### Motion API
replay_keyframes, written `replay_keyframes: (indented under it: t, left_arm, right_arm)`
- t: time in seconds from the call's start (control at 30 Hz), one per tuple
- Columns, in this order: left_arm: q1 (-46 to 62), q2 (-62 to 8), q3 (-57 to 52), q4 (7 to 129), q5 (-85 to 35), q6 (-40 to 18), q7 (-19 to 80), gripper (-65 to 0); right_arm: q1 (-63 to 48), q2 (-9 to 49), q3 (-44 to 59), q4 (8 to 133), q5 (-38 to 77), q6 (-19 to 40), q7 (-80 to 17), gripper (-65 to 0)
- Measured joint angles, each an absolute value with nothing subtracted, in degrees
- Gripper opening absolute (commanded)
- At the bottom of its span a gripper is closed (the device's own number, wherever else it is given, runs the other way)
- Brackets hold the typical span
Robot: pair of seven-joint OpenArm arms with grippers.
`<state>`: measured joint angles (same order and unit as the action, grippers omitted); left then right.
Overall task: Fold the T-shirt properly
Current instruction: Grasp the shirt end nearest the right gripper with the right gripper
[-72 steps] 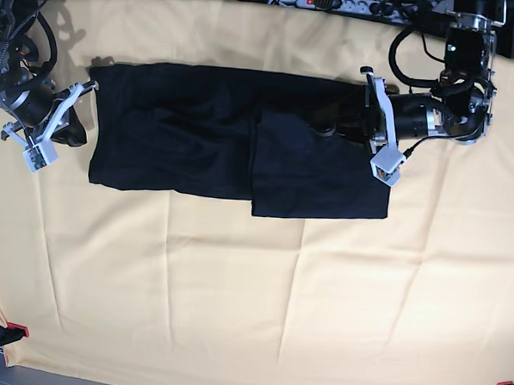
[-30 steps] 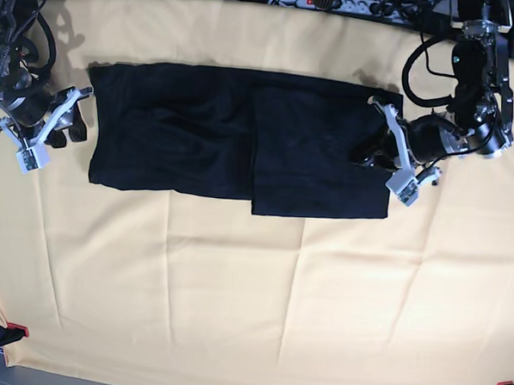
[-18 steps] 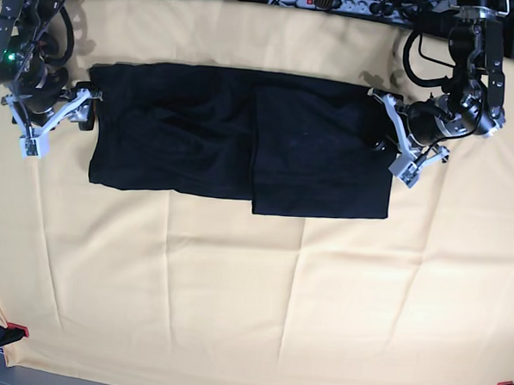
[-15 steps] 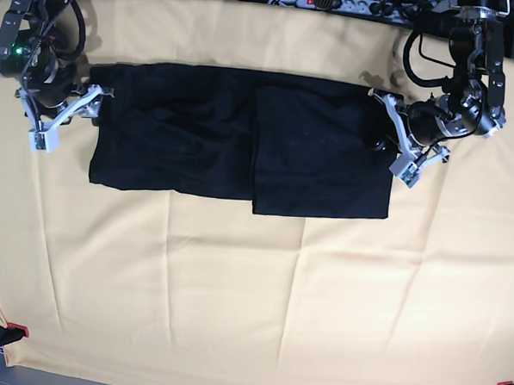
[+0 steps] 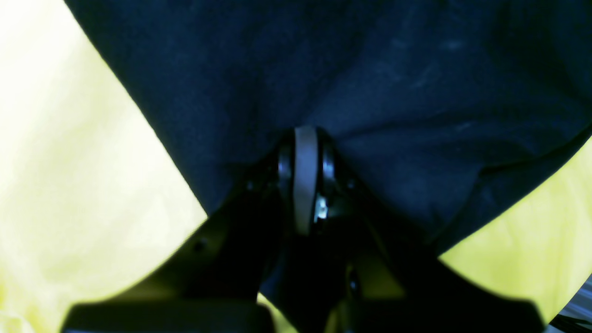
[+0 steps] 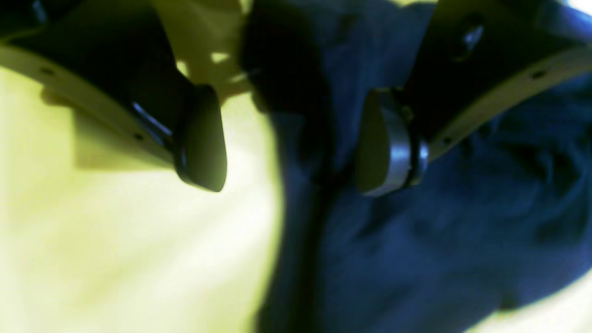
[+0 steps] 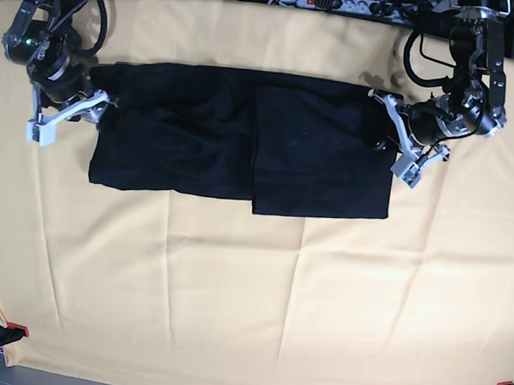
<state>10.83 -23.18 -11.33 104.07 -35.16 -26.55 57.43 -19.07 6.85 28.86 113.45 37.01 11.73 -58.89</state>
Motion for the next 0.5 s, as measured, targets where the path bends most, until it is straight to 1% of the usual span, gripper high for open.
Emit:
replay_keyframes:
  t: [0.13, 0.33, 0.4, 0.5]
  left_arm:
    - [10.9, -23.2, -11.3, 104.0, -35.8, -26.5, 57.5, -65.0]
    - [10.9, -23.2, -11.3, 103.9, -37.7, -27.7, 58.1, -65.0]
    - [10.9, -23.2, -11.3, 103.9, -37.7, -27.7, 58.1, -65.0]
    - [10.9, -23.2, -11.3, 103.9, -37.7, -27.7, 58.5, -65.0]
  right_arm:
    - [-18.6, 7.6, 33.2, 113.4, 39.1, 11.7, -58.9, -19.9]
    - [-18.6, 8.9, 33.2, 112.9, 41.2, 12.2, -59.1, -20.1]
    - [-18.3, 10.1, 33.1, 110.7, 42.4, 12.2, -59.5, -20.1]
    - [-17.0, 12.3, 33.1, 104.7, 45.0, 14.2, -60.6, -20.1]
